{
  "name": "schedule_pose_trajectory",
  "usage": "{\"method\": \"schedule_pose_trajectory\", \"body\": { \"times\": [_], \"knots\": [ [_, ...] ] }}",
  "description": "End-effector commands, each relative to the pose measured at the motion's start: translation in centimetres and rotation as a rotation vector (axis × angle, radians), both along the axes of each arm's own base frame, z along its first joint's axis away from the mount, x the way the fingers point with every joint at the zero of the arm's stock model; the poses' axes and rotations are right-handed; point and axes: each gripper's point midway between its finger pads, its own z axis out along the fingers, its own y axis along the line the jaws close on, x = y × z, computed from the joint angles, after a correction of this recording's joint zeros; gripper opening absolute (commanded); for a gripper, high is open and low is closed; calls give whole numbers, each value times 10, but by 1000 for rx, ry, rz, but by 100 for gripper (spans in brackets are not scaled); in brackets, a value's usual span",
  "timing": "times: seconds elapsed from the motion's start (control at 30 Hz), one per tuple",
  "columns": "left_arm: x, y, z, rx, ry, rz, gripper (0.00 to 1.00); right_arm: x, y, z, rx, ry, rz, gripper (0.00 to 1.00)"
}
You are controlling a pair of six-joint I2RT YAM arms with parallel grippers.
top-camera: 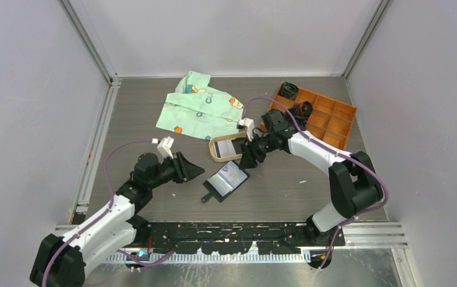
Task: Put the credit cards into the card holder
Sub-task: Insert the credit card into the card holder, then turn over the card slot in the card holder.
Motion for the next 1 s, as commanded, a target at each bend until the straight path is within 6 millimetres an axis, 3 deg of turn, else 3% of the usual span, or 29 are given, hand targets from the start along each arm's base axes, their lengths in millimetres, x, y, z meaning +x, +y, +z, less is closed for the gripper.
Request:
{"method": "schedule_pose_trajectory", "body": {
  "times": [0.0, 0.2, 0.4, 0.73, 0.97],
  "knots": [
    [2, 12, -12, -42, 40, 113, 37, -3, 20, 17, 137, 100, -59, 51],
    [-9, 15, -42, -89, 175, 156, 36, 1, 20, -16, 46, 262, -101, 48],
    [-9, 10, -56, -77, 230, 145, 40, 2, 18, -38, -40, 330, -114, 45],
    [-8, -9, -82, -40, 337, 43, 40, 1, 14, -53, -108, 368, -123, 44],
    [-3, -12, -91, -2, 359, 36, 38, 0, 10, -66, -166, 398, -131, 44]
  ]
}}
